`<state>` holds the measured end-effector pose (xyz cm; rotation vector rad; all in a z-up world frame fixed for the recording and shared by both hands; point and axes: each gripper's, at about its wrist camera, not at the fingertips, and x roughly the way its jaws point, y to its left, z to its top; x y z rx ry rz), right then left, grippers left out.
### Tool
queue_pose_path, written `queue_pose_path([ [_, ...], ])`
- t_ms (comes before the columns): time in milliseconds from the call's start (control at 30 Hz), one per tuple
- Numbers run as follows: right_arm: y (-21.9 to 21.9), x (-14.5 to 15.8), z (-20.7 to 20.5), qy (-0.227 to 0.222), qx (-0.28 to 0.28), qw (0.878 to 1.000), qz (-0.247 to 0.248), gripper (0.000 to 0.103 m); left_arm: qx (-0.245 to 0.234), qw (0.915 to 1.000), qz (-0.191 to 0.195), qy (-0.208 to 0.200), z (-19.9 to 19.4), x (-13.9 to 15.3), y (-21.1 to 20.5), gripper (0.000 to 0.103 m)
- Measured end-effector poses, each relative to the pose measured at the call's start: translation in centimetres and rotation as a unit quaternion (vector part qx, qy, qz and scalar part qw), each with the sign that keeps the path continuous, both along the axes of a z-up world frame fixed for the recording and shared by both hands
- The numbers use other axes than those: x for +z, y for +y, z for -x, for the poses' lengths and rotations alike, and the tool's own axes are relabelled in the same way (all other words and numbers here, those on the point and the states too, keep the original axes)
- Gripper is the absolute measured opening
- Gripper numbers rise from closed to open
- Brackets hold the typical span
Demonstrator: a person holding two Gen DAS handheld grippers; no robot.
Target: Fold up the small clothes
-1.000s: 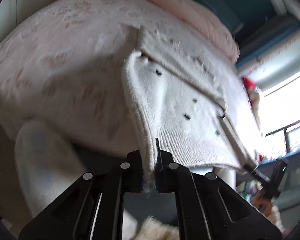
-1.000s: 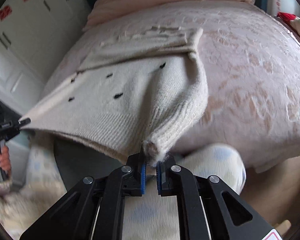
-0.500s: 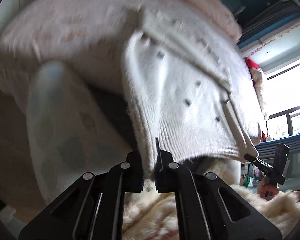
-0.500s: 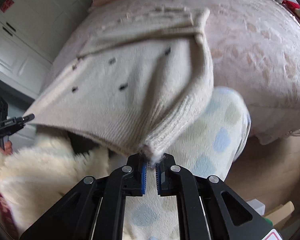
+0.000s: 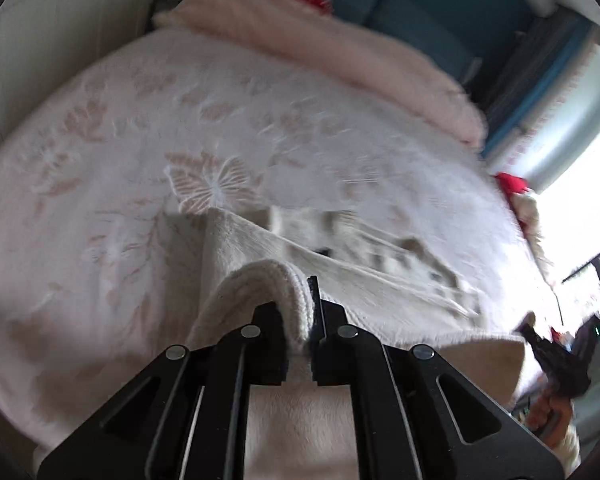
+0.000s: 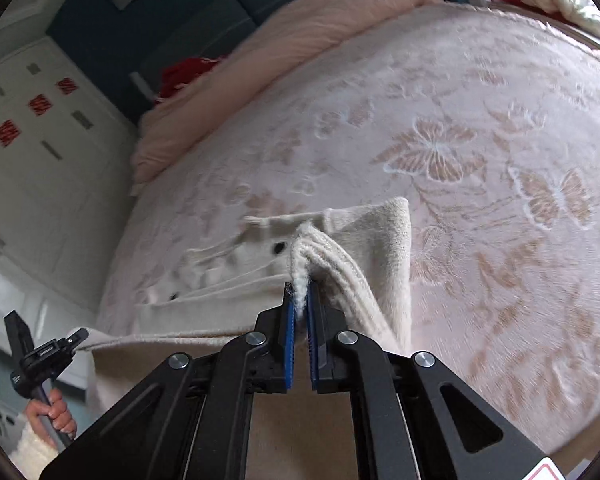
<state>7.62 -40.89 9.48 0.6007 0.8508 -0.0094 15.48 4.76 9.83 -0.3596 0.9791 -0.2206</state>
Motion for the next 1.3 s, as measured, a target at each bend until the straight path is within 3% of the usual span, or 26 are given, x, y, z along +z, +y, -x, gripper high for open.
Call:
queue_pose_path([
  [133,-0.1,-3.6,-2.4,0.022,-0.035,0.999,-0.021,0.013,0.022,0.9995,-0.001,0.024,-3.7,-5.0,0.3,0.012],
  [233,-1.1,-2.5,-1.7,-0.008,-0.053,0.998,-0.033,0.031,0.024,0.9982,0.031,0.046,-4.3,-6.0,1.0,0.022],
  [300,-1.6,-1.0,-0.3,-0.040,-0.063,0.997,-0.011,0.059,0.023,0.9991,0.032,0.017,-3.2,-4.6,2.1,0.050],
  [333,-1.8,-0.5,0.2,-0.050,-0.061,0.997,0.003,0.062,0.036,0.9992,0.019,-0.004,-2.7,-3.9,2.6,0.078],
  [367,-1.8,-0.4,0.4,-0.050,-0.049,0.997,0.017,0.062,0.052,0.9977,0.010,-0.043,-1.8,-3.0,3.5,0.090],
  [433,-1.7,-1.0,-0.1,-0.031,-0.019,0.999,0.032,0.062,0.047,0.9969,0.014,-0.061,-1.6,-2.8,4.4,0.091],
  [633,0.4,-4.5,-2.7,0.037,0.038,0.996,0.070,0.061,0.015,0.9969,0.066,0.041,-4.0,-6.9,3.9,0.090],
  [667,0.7,-4.7,-2.9,0.041,0.040,0.995,0.076,0.060,0.008,0.9962,0.076,0.043,-4.1,-7.2,3.6,0.088],
  [700,0.9,-4.9,-2.9,0.040,0.041,0.995,0.078,0.049,0.001,0.9959,0.081,0.041,-4.2,-7.4,3.4,0.084],
  [733,0.9,-4.9,-2.9,0.040,0.041,0.995,0.077,0.029,-0.012,0.9959,0.080,0.039,-4.1,-7.4,2.8,0.066],
  [767,0.9,-5.0,-2.8,0.044,0.039,0.996,0.073,0.019,-0.025,0.9958,0.078,0.041,-4.1,-7.4,2.2,0.053],
  [800,0.6,-5.0,-2.5,0.045,0.031,0.996,0.072,0.011,-0.033,0.9963,0.066,0.045,-4.2,-7.5,1.9,0.027],
  [833,0.3,-4.8,-2.2,0.040,0.026,0.997,0.065,0.010,-0.037,0.9971,0.039,0.053,-4.3,-7.5,1.4,0.008],
  [967,-1.0,-1.6,0.0,-0.028,-0.002,0.999,0.017,0.008,-0.014,0.9987,0.047,0.010,-3.2,-4.4,2.5,0.007],
  [1033,-1.1,0.9,0.6,-0.064,-0.004,0.998,0.013,0.008,-0.004,0.9975,0.066,-0.025,-2.4,-1.4,3.3,0.007],
  [1133,-1.7,4.6,-0.3,-0.110,-0.011,0.994,0.024,0.008,0.005,0.9966,0.051,-0.065,-3.2,2.2,3.5,0.007],
  [1200,-2.8,5.4,-2.2,-0.117,-0.026,0.992,0.032,0.007,0.019,0.9965,0.045,-0.068,-5.1,3.0,3.5,0.007],
  [1300,-4.6,2.3,-5.8,-0.071,-0.047,0.996,0.034,0.007,0.034,0.9985,0.026,-0.036,-8.4,1.1,3.2,0.007],
])
